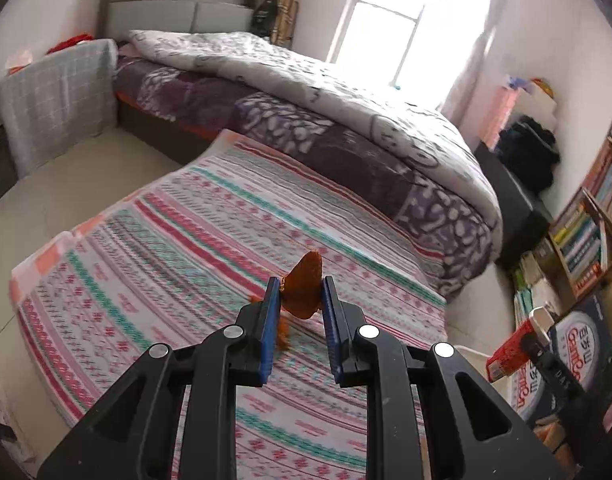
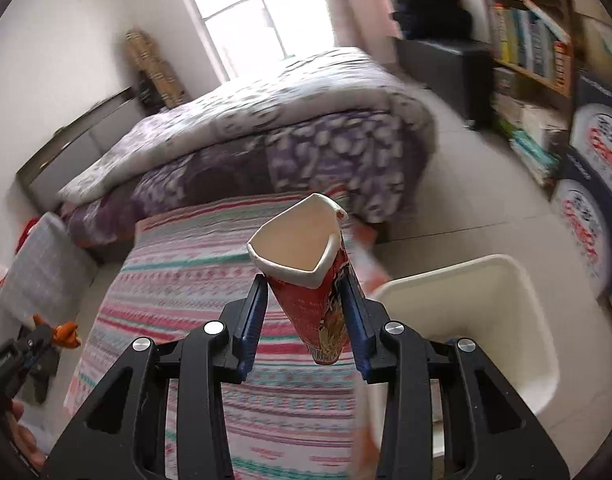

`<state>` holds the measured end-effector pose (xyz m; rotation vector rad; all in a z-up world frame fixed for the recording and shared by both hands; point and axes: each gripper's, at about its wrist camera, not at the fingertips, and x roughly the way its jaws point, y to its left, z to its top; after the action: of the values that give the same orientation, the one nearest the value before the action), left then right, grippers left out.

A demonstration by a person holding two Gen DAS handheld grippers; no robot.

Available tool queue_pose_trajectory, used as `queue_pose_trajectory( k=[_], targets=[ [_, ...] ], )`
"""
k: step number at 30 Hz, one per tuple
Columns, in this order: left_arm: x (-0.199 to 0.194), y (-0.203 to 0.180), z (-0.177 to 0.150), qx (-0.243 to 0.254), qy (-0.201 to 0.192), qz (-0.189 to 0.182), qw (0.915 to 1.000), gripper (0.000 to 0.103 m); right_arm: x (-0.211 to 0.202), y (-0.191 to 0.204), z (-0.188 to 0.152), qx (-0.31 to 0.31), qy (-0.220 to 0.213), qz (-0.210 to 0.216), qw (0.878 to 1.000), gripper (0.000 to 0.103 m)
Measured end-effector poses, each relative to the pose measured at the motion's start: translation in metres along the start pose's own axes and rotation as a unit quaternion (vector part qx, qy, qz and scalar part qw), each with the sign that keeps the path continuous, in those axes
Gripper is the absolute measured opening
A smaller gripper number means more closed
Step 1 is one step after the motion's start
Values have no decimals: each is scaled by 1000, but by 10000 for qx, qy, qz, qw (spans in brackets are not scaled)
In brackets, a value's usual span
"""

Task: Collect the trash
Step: 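Carry both items over the bin and open both tools to drop them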

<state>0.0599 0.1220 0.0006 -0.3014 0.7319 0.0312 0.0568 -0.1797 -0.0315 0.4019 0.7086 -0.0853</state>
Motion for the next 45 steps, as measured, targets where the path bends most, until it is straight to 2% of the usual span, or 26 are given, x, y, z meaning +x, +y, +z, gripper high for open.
queue_pose_trajectory(
  k=[10,16,19,21,23,26,33,40,42,43,45],
  targets=[
    [13,-77,-26,592,199,-464,9970,21,-13,-63,11,185,-83,-782,9967,39],
    [18,-115,-44,925,357,-741,9923,21,-24,-91,15,338,-126,-1048,9938,44],
    [18,-135,-56,1131,468,-939,9880,21,-29,-102,14,391,-136,-1251,9913,54],
    [18,-146,-61,1238,505,-1033,9856,21,-31,-109,14,441,-138,-1353,9897,66],
    [19,-158,-68,1333,577,-1163,9825,21,-35,-115,14,533,-182,-1460,9877,73],
    [21,-172,-79,1444,717,-1316,9781,21,-40,-126,15,650,-249,-1566,9852,80],
    [29,-203,-104,1688,1018,-1601,9672,21,-49,-150,17,906,-343,-1836,9782,90],
    [47,-228,-127,1761,1521,-2059,9505,22,-56,-170,17,1058,-409,-2090,9713,94],
    [51,-234,-134,1813,1636,-2148,9456,34,-57,-174,18,1098,-417,-2138,9698,94],
    [52,-235,-136,1820,1667,-2183,9442,48,-58,-177,18,1122,-428,-2168,9688,95],
    [53,-240,-141,1868,1719,-2245,9408,52,-58,-180,19,1162,-429,-2178,9681,96]
  ],
)
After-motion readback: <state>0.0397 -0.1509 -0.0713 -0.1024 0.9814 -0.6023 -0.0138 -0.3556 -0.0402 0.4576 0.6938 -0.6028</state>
